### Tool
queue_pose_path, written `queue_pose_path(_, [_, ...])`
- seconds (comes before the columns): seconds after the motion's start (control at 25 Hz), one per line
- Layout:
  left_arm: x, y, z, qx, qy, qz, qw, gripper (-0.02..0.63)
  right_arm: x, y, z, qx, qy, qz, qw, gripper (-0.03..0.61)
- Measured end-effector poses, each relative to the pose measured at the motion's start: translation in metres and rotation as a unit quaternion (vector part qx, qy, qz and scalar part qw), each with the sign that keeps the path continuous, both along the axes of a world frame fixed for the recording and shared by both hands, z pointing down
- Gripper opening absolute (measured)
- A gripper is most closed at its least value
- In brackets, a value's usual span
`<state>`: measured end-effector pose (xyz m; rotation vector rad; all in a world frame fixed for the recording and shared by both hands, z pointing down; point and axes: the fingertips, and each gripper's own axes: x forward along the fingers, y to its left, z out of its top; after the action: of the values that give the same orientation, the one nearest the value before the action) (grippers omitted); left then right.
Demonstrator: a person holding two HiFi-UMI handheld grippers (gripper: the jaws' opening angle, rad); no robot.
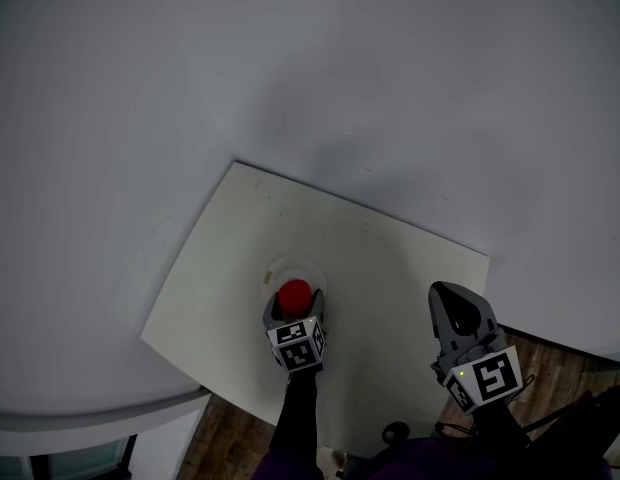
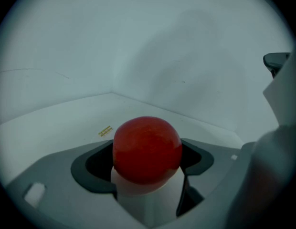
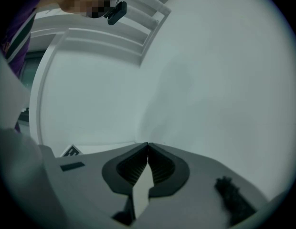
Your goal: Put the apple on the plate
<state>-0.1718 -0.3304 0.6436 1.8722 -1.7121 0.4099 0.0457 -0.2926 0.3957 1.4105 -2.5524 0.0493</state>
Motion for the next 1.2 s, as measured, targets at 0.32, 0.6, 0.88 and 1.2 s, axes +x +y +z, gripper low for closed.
queue_pose_path(0.32, [-0.001,-0.002,-0.005,0.009,-0.019,0.016,0.9997,0.413,0.000,0.003,-0.005,0.004,0.001,-0.001,1.000,0.010])
queue_pose_path(0.6, [-0.003,-0.002,-0.031,0.053,-0.026,0.011,0.9982,0.440,0.002,0.006,-0.012,0.012,-0.005,-0.001,1.000,0.011])
queue_pose_path(0.88, [0.005,0.034,-0.126,0.178,-0.060,-0.008,0.9822,0.430,0.001,0.015,-0.022,0.024,-0.017,-0.005,1.000,0.009])
queue_pose_path(1.2, [0.026,0.110,-0.252,0.327,-0.087,-0.029,0.9405,0.158,-0.005,0.032,-0.045,0.049,-0.043,-0.021,0.998,0.009])
